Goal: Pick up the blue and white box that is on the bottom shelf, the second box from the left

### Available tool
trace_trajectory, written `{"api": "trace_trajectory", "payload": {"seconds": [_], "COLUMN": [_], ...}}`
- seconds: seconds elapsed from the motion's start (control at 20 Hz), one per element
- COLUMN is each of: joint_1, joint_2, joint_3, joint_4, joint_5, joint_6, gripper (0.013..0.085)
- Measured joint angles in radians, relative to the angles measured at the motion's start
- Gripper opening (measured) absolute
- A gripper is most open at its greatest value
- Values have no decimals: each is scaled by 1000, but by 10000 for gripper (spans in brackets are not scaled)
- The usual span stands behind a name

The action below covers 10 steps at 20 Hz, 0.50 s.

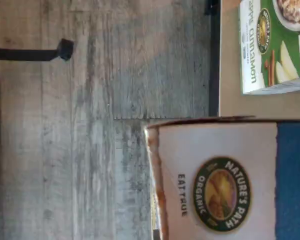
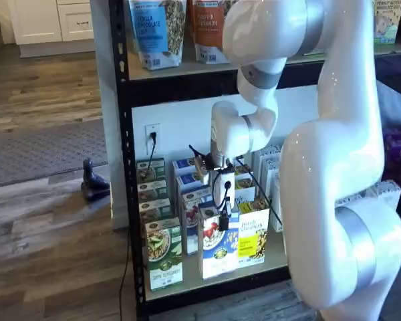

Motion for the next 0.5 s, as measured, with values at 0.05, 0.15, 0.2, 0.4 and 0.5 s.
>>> {"api": "trace_trajectory", "payload": {"seconds": [0.05, 0.15, 0.2, 0.4, 0.5], "joint_1": [0, -1, -2, 0, 2], "joint_2": [-17, -50, -66, -125, -152], "joint_3": [15, 44, 57, 105, 126], "joint_4": [1, 0, -1, -23, -25], "joint_5": [4, 12, 16, 37, 46], "joint_6": [-2, -1, 0, 21, 26], "gripper": [490, 490, 490, 490, 490]}}
